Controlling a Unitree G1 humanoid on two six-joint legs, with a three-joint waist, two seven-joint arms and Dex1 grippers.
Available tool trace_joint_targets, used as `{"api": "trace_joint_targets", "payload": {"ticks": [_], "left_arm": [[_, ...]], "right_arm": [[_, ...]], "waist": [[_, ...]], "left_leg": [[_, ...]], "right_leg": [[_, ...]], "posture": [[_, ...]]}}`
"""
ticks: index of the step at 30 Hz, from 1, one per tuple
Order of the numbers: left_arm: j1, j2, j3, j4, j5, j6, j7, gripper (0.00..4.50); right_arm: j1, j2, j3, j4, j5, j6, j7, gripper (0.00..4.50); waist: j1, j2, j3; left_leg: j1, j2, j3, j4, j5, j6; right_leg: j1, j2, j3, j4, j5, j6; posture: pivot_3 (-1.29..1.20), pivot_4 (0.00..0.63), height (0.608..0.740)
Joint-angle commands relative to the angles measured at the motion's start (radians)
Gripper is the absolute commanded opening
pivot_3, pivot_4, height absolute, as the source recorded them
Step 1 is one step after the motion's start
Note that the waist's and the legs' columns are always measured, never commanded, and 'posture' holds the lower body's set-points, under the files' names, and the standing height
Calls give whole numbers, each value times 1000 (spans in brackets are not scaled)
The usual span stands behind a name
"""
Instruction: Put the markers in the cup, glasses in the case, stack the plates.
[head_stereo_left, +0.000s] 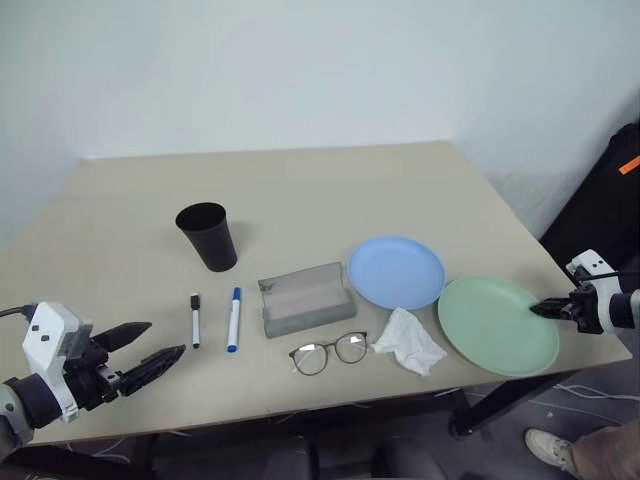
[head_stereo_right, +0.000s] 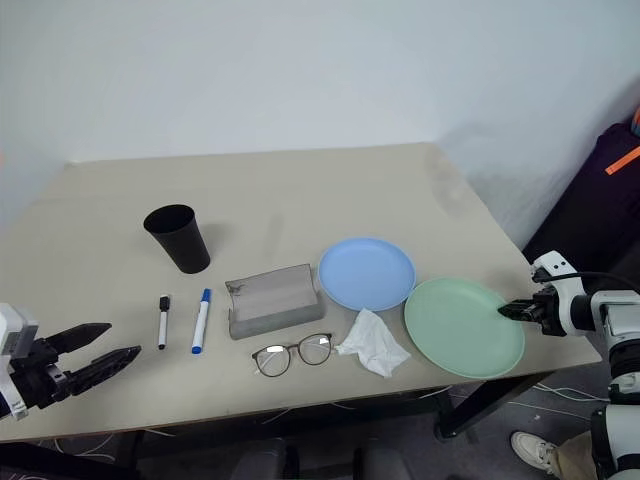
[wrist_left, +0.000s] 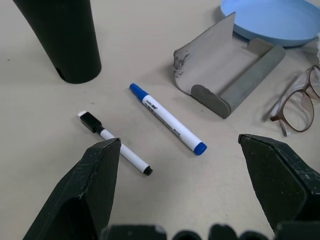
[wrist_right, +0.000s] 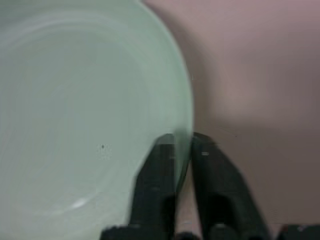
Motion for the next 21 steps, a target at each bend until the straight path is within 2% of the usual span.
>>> {"api": "trace_joint_targets", "payload": {"ticks": [1, 8, 16, 21], "left_arm": [[0, 0, 33, -23, -4, -17, 2, 4010], [2, -3, 34, -22, -2, -18, 4, 4010], [-9, 1, 29, -15, 1, -18, 10, 4010], [-22, 1, 17, -13, 2, -18, 17, 4010]], "right_arm": [[-21, -5, -6, -17, -4, 1, 13, 9], [-27, -17, -13, -109, 35, 11, 127, 9], [-203, -23, 7, -183, 72, 105, 293, 9], [-312, 78, 33, -150, 46, 91, 231, 9]], "waist": [[1, -1, 0], [1, 0, 0], [-1, 5, 0], [-2, 5, 0]], "left_leg": [[0, 0, 0, 0, 0, 0], [0, 0, 0, 0, 0, 0], [0, 0, 0, 0, 0, 0], [0, 0, 0, -1, 0, 0]], "right_leg": [[0, 0, 0, 0, 0, 0], [0, 0, 0, 0, 0, 0], [-1, 0, 1, 0, 0, 1], [-2, 0, 1, 0, 0, 1]], "posture": [[0, 0, 740], [0, 0, 740], [0, 0, 740], [0, 0, 740]]}}
